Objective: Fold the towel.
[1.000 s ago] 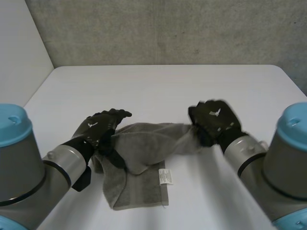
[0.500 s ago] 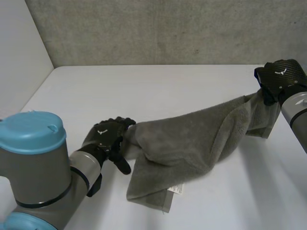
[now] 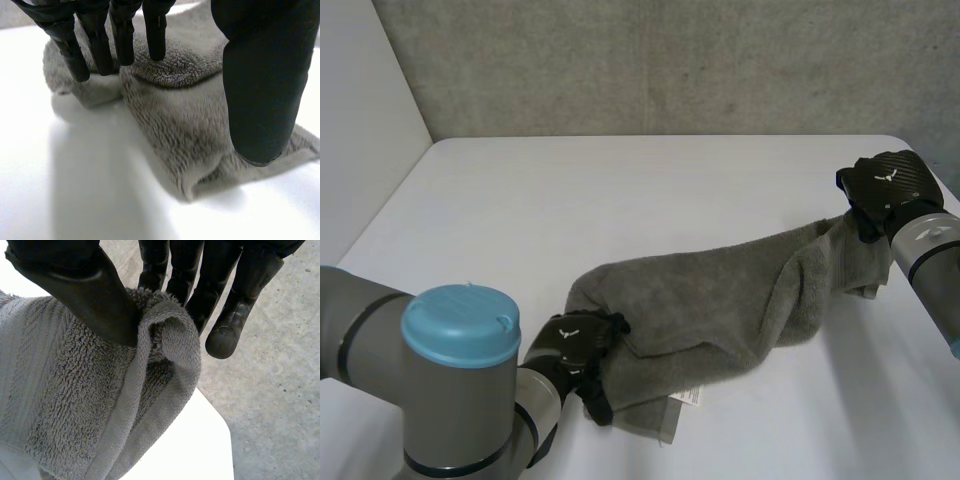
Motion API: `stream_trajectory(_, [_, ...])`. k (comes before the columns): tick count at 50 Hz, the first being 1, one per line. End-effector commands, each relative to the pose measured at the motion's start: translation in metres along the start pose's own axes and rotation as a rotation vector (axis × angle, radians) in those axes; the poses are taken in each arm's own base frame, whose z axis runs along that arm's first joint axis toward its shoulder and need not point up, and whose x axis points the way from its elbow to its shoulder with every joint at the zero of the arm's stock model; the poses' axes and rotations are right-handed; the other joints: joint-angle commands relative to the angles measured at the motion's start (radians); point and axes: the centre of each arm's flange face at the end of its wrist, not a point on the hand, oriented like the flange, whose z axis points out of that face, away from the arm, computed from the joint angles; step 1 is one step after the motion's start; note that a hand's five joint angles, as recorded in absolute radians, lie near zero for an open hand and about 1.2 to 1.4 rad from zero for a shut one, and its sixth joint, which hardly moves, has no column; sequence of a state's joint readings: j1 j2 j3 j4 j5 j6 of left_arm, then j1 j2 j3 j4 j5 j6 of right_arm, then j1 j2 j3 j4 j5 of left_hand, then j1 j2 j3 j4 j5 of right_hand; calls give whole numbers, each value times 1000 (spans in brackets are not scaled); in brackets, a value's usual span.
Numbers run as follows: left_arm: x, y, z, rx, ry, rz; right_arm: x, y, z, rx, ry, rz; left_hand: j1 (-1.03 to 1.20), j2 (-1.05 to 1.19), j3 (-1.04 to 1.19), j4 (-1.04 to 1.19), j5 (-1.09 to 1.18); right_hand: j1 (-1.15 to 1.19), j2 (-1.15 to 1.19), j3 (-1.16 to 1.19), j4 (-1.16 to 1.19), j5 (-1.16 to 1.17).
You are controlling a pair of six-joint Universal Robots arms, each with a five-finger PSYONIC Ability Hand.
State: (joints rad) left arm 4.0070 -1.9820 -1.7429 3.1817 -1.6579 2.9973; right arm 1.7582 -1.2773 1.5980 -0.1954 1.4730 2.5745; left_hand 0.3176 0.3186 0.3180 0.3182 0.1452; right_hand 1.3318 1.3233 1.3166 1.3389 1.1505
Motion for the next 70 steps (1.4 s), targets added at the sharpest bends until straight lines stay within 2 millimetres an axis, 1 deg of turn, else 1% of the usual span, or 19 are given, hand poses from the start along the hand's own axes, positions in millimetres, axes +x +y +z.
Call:
stream_trajectory(1, [-1, 15, 10, -46, -2, 7, -2, 1, -1, -1, -5, 1, 51, 50, 51, 51, 49, 64, 73, 80, 57, 71])
stream_trajectory(7, [-1, 19, 16, -53, -4, 29, -3, 2, -1, -6, -9, 2, 219, 218, 218, 218, 217, 64, 73, 80, 57, 71])
stream_trajectory(9, [0, 19, 20, -38, 0, 58, -4, 3, 0, -9, -13, 2, 549, 548, 548, 548, 547, 64, 73, 80, 57, 71])
stream_trajectory(10, [0, 19, 20, -38, 0, 58, -4, 3, 0, -9, -13, 2, 551, 550, 550, 550, 548, 64, 73, 80, 57, 71])
stream_trajectory(12, [0, 11, 23, 9, -2, 85, -4, 2, -1, -5, -13, 2, 971, 970, 971, 971, 969, 64, 73, 80, 57, 71])
stream_trajectory(14, [1, 5, 23, 37, -3, 100, -3, 2, -1, -4, -12, 2, 1078, 1077, 1077, 1077, 1076, 64, 73, 80, 57, 71])
stream_trajectory(26, [2, -70, -11, 280, -6, 109, 3, -3, -1, -1, -3, -3, 1079, 1078, 1078, 1078, 1077, 64, 73, 80, 57, 71])
stream_trajectory(32, [-3, -83, -30, 294, -26, 149, 11, -20, -8, 31, -16, -66, 1079, 1078, 1078, 1078, 1077, 64, 73, 80, 57, 71])
stream_trajectory(34, [-10, -91, -40, 290, -56, 188, 17, -35, -20, 35, -45, -134, 1079, 1078, 1078, 1078, 1077, 64, 73, 80, 57, 71])
stream_trajectory(37, [-16, -101, -52, 312, -86, 234, 21, -41, -30, -3, -89, -188, 1079, 1078, 1078, 1078, 1077, 64, 73, 80, 57, 71])
stream_trajectory(45, [-41, -125, -73, 344, -195, 342, 25, -49, -52, -114, -198, -215, 1079, 1078, 1078, 1078, 1077, 64, 73, 80, 57, 71])
stream_trajectory(50, [-53, -121, -74, 261, -239, 424, 20, -49, -66, -157, -267, -237, 1079, 1078, 1078, 1078, 1077, 64, 73, 80, 57, 71])
stream_trajectory(57, [-63, -105, -59, 145, -242, 493, 8, -39, -71, -193, -351, -290, 1079, 1078, 1078, 1078, 1077, 64, 73, 80, 57, 71])
stream_trajectory(59, [-68, -94, -38, 74, -222, 504, -1, -27, -60, -222, -390, -295, 1079, 1078, 1078, 1078, 1077, 64, 73, 80, 57, 71])
stream_trajectory(62, [-72, -91, -28, 50, -219, 505, -4, -21, -52, -233, -400, -294, 1079, 1078, 1078, 1078, 1077, 64, 73, 80, 57, 71])
stream_trajectory(65, [-78, -98, -9, 54, -216, 500, -14, -27, -33, -192, -401, -287, 1079, 1078, 1078, 1078, 1077, 64, 73, 80, 57, 71])
stream_trajectory(67, [-80, -119, 10, 118, -226, 506, -23, -46, -8, -92, -352, -255, 1079, 1078, 1078, 1078, 1077, 64, 73, 80, 57, 71])
stream_trajectory(68, [-80, -119, 10, 119, -226, 506, -23, -46, -8, -91, -352, -255, 1079, 1078, 1078, 1078, 1077, 64, 73, 80, 57, 71])
stream_trajectory(70, [-82, -160, 19, 260, -263, 512, -10, -74, 17, 25, -227, -175, 1079, 1078, 1078, 1078, 1077, 64, 73, 80, 57, 71])
